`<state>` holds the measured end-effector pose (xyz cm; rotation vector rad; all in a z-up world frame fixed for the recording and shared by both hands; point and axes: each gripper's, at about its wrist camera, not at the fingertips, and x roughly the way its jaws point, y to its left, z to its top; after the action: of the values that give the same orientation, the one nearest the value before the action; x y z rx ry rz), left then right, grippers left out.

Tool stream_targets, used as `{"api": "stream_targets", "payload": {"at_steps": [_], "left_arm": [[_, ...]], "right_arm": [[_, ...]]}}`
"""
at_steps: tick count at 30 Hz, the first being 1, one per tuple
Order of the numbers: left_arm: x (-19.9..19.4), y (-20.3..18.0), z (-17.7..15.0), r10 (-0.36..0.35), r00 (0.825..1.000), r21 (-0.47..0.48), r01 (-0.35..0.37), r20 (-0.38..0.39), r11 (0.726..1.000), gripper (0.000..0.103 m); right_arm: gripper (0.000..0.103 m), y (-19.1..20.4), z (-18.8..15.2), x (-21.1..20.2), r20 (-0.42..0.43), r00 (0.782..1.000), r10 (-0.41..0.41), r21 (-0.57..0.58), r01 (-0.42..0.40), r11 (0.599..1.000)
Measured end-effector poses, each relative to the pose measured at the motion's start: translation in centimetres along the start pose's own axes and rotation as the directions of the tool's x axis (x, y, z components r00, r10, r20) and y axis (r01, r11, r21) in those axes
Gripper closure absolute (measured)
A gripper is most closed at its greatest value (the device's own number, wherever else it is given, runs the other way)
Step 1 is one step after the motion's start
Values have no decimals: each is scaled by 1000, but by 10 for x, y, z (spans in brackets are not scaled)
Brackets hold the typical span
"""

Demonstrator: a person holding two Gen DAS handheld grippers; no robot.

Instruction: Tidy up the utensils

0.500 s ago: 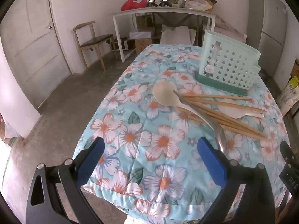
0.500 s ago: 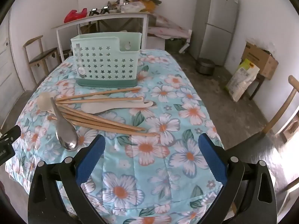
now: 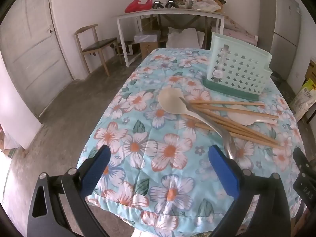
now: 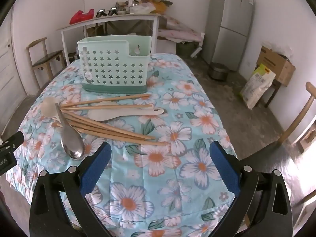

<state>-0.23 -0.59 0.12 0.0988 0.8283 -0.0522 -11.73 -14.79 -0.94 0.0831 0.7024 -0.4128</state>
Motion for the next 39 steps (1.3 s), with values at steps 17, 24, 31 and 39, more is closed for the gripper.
{"api": "stream_targets", "payload": {"at_steps": [17, 24, 31, 39], "left_arm": [[-1, -1, 1, -3, 1000, 5, 3, -1, 1000, 6], [-2, -3, 1, 0, 1000, 6, 0, -1, 1000, 6], [-3, -5, 1, 4, 1000, 8, -4, 0, 1000, 6], [-3, -5, 0, 4, 1000, 10, -4, 1, 1000, 6]], "right_arm": [[8, -1, 0, -2, 3, 1000, 6, 2, -6, 1000], [8, -2, 0, -4, 2, 1000, 7, 3, -7, 1000], [8, -4, 0, -5, 1, 1000, 11, 5, -11, 1000], [8, -3, -1, -5, 1, 1000, 11, 5, -11, 1000]]}}
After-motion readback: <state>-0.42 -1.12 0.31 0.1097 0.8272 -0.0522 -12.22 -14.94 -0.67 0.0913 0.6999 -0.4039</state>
